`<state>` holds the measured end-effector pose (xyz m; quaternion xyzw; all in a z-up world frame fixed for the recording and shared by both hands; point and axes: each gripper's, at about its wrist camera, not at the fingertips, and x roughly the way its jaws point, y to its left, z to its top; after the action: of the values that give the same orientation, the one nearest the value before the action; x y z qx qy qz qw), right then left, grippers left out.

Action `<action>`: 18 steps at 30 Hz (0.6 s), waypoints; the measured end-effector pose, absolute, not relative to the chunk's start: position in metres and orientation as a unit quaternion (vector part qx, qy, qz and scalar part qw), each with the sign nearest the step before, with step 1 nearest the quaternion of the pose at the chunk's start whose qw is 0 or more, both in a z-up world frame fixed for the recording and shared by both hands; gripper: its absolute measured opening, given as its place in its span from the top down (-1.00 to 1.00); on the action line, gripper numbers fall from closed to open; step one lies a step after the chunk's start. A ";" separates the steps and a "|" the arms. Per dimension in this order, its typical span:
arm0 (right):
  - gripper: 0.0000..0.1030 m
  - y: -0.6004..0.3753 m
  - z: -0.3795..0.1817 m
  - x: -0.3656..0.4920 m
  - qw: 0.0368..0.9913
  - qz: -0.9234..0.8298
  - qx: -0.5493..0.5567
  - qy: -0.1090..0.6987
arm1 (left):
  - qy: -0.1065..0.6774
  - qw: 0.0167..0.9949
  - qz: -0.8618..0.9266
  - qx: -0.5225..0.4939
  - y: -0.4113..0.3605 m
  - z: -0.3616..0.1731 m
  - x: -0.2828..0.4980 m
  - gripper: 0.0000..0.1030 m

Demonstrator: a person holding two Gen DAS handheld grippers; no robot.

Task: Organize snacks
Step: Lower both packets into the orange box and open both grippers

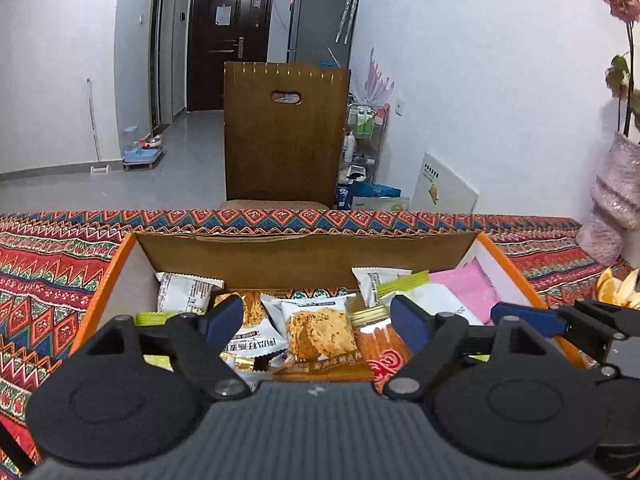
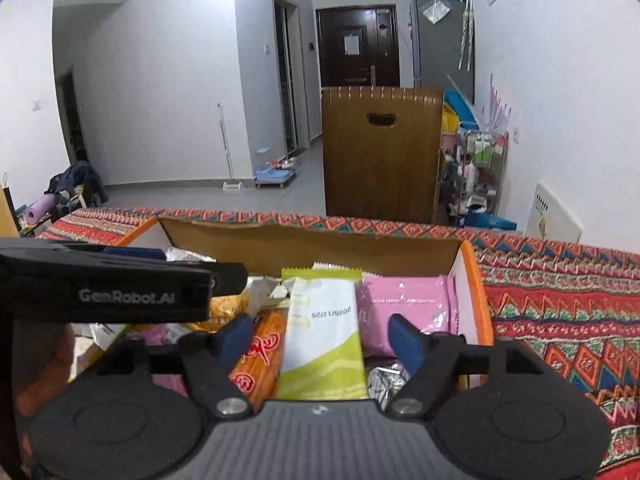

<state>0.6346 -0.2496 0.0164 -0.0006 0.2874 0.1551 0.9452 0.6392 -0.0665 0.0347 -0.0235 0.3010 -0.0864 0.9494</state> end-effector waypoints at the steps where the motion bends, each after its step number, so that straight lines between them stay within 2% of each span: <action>1: -0.56 -0.250 0.019 0.632 0.947 0.153 -0.001 0.284 | 0.300 0.950 -0.086 -0.023 -0.065 0.038 0.637 -0.61; 5: -0.67 -0.248 0.031 0.624 0.950 0.150 -0.001 0.273 | 0.288 0.954 -0.080 -0.012 -0.060 0.053 0.620 -0.67; 18: -0.78 -0.248 0.089 0.557 0.963 0.144 -0.003 0.226 | 0.229 0.971 -0.067 0.001 -0.047 0.112 0.538 -0.92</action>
<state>0.5569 -0.2478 0.0894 -0.0029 0.2262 0.1438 0.9634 0.5376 -0.0473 0.1124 0.0013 0.2294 -0.0668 0.9710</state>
